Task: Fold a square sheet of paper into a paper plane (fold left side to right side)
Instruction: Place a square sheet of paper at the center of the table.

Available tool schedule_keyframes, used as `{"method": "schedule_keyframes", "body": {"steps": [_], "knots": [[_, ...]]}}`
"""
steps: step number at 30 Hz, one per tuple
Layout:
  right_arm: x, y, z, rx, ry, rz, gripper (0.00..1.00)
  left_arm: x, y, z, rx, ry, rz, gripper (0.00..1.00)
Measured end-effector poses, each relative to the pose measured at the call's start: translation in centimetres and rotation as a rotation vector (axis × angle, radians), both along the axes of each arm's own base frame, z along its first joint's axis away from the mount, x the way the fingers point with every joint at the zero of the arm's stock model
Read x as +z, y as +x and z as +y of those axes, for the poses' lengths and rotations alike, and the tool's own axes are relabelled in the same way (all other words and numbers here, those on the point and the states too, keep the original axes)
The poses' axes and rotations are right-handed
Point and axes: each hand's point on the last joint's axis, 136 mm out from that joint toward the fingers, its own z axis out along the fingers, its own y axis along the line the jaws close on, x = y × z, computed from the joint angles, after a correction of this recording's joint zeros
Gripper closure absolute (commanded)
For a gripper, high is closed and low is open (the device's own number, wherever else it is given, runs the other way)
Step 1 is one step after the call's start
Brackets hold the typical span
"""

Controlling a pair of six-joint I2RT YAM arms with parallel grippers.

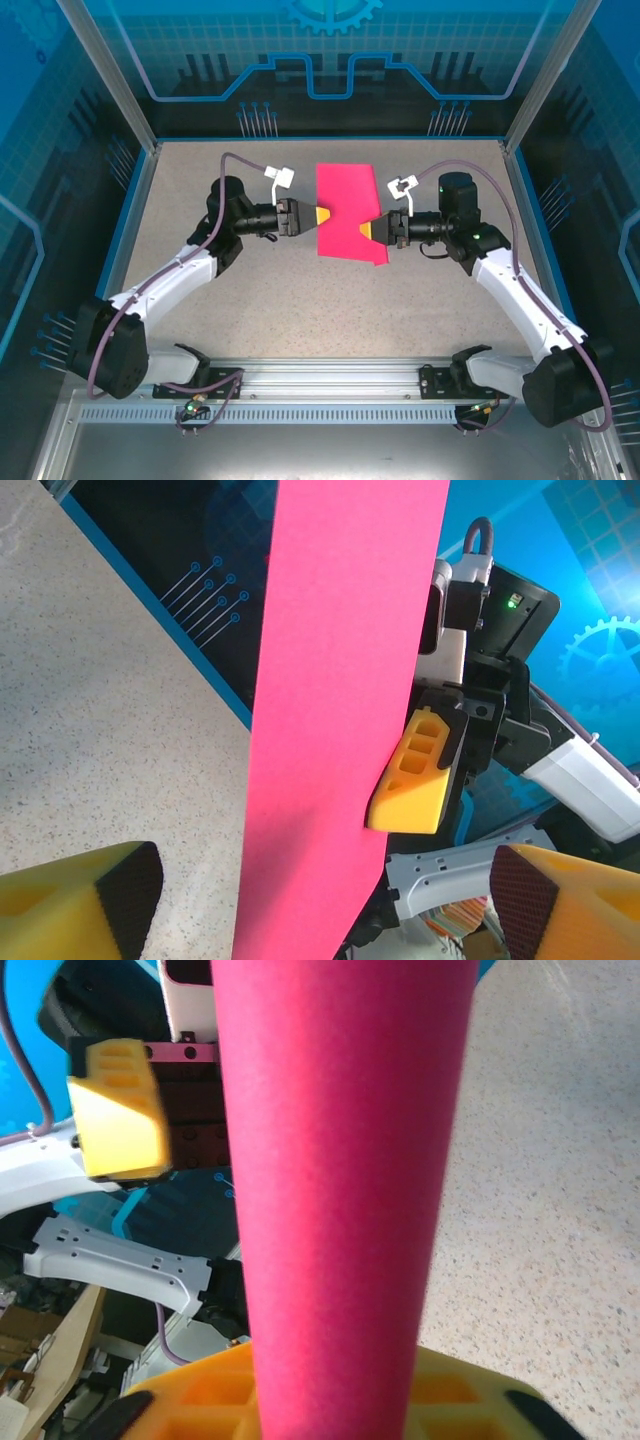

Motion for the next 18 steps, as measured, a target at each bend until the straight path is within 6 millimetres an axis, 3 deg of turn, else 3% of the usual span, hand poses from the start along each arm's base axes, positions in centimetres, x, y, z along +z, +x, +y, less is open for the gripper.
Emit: {"method": "schedule_keyframes", "body": {"steps": [1, 4, 7, 13, 18], "knots": [[0.0, 0.0, 0.0, -0.004, -0.007, 0.0, 0.61, -0.1, 0.1, -0.3, -0.001, 0.009, 0.003, 0.92], [-0.7, 0.7, -0.3, -0.054, -0.059, 0.02, 0.53, -1.0, 0.6, -0.7, 0.016, 0.054, 0.023, 0.99], [-2.4, 1.9, -0.9, -0.114, -0.127, 0.06, 0.41, -3.0, 1.5, -0.9, 0.041, 0.101, 0.059, 1.0], [-7.6, 3.9, -3.4, -0.269, -0.314, 0.161, 0.16, -10.2, 3.9, -1.1, 0.094, 0.211, 0.239, 1.0], [-10.6, 5.3, -6.4, -0.414, -0.495, 0.163, 0.08, -16.4, 5.2, -0.6, 0.139, 0.329, 0.372, 1.0]]}}
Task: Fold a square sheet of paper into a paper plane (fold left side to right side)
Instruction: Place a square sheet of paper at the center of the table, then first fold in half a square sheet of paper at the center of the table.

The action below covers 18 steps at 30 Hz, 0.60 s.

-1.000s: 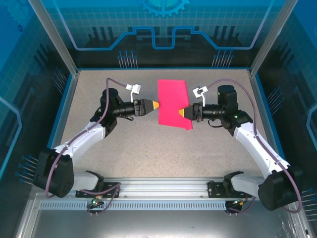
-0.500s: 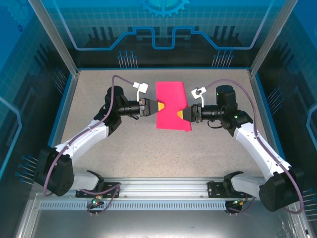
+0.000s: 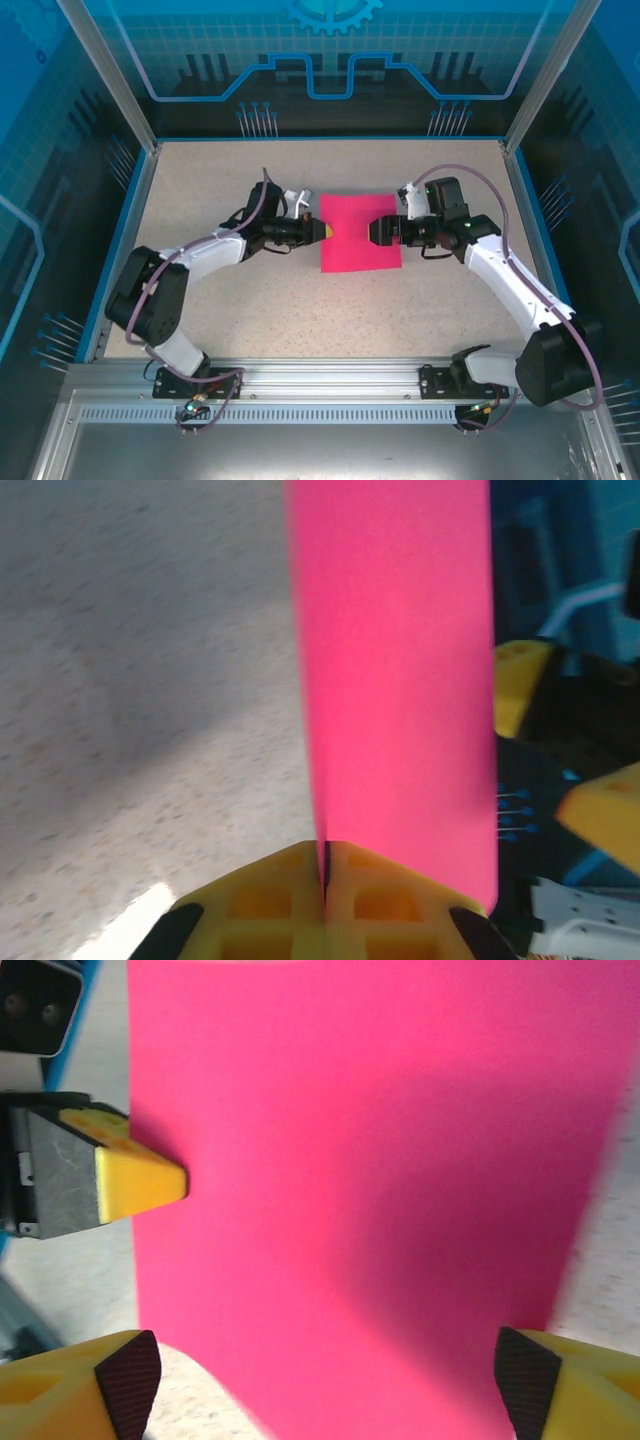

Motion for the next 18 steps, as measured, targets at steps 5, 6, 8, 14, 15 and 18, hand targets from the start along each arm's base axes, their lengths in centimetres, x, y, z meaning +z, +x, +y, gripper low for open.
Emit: {"method": "schedule_keyframes", "body": {"steps": [5, 6, 8, 14, 15, 18], "knots": [[-3.7, 0.4, -1.1, -0.047, -0.079, 0.061, 0.35, -4.6, 1.4, 0.7, 0.013, 0.104, 0.091, 1.0], [-4.6, 0.4, -1.0, -0.05, -0.08, 0.079, 0.46, -5.5, 1.6, 0.9, 0.011, 0.125, 0.107, 1.0], [-6.2, 0.6, -0.6, -0.048, -0.08, 0.112, 0.61, -7.1, 1.7, 1.3, 0.012, 0.159, 0.137, 1.0], [-11.8, 1.0, 1.5, -0.037, -0.094, 0.246, 0.84, -9.9, 0.9, 2.6, 0.01, 0.231, 0.207, 1.0], [-12.7, 1.0, 1.7, -0.035, -0.101, 0.272, 0.84, -9.9, 0.8, 2.6, 0.009, 0.234, 0.207, 1.0], [-14.9, 1.1, 2.2, -0.027, -0.121, 0.331, 0.84, -9.9, 0.7, 2.7, 0.001, 0.24, 0.209, 1.0]]}}
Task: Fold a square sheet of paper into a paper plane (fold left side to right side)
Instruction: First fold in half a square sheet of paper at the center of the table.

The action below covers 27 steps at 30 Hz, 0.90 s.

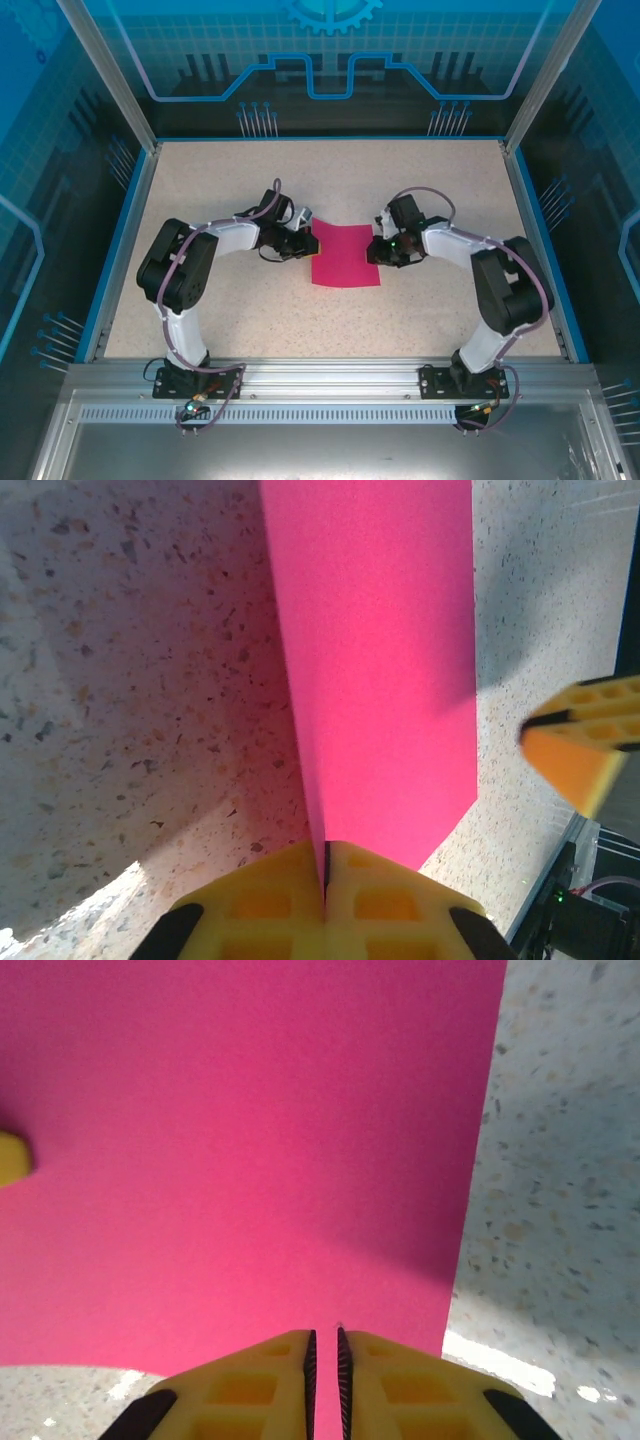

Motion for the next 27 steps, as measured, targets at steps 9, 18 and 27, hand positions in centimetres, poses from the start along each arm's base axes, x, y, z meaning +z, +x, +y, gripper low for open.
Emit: {"method": "schedule_keyframes", "body": {"steps": [9, 18, 27], "knots": [[-2.1, -0.3, 0.4, 0.051, -0.06, 0.043, 0.83, 1.3, 0.0, -1.1, -0.004, -0.078, 0.023, 0.61], [-2.3, -0.3, 0.4, 0.062, -0.057, 0.031, 0.82, 5.2, 0.5, -5.8, -0.034, -0.24, -0.01, 0.44], [-1.7, -0.7, -0.1, 0.012, 0.057, 0.009, 0.72, 4.9, 1.3, -8.4, -0.065, -0.275, -0.006, 0.44]]}}
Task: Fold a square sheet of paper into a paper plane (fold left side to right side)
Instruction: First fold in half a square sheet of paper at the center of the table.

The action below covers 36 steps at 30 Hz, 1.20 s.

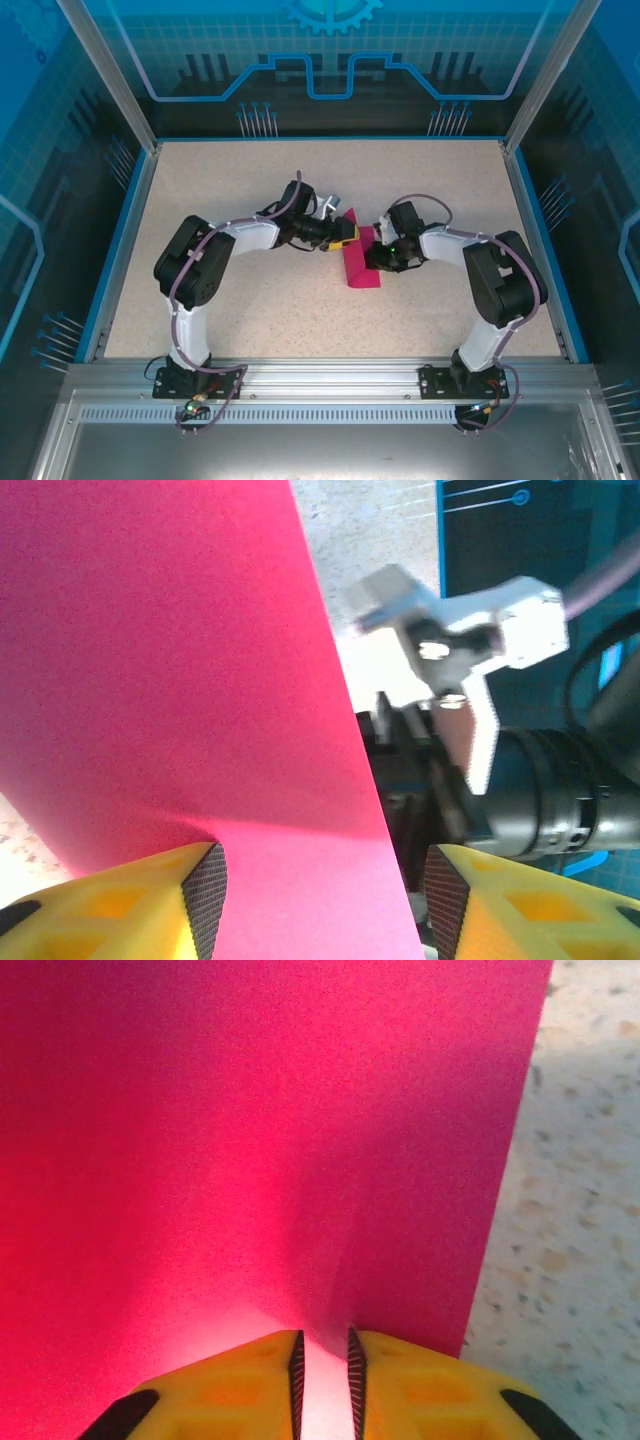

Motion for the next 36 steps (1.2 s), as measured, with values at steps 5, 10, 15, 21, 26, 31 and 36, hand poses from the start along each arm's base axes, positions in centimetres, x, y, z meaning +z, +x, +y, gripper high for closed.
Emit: {"method": "schedule_keyframes", "body": {"steps": [5, 10, 15, 21, 26, 31, 36], "knots": [[2.3, 0.4, -1.7, -0.065, 0.059, -0.04, 0.57, -1.5, 0.0, 0.0, 0.001, 0.015, 0.031, 0.49], [6.3, 1.7, -1.5, -0.075, 0.164, -0.147, 0.48, -1.5, 0.4, -0.2, 0.002, 0.013, 0.028, 0.51], [8.2, 2.2, 0.0, -0.051, 0.279, -0.172, 0.47, -1.2, 0.5, -0.4, -0.002, 0.012, 0.021, 0.53], [6.5, 2.4, 1.0, -0.048, 0.334, -0.093, 0.5, -1.5, 0.2, -0.4, -0.006, 0.021, 0.036, 0.55], [4.9, 2.7, 1.3, -0.058, 0.345, -0.031, 0.64, -1.5, 0.1, -0.4, -0.009, 0.022, 0.038, 0.55], [5.4, 3.3, 1.7, -0.048, 0.361, -0.038, 0.95, -1.6, 0.0, -0.5, -0.011, 0.025, 0.04, 0.53], [5.0, 3.1, 1.4, -0.052, 0.341, -0.027, 1.0, -2.0, -0.1, -0.1, -0.002, 0.055, 0.044, 0.49]]}}
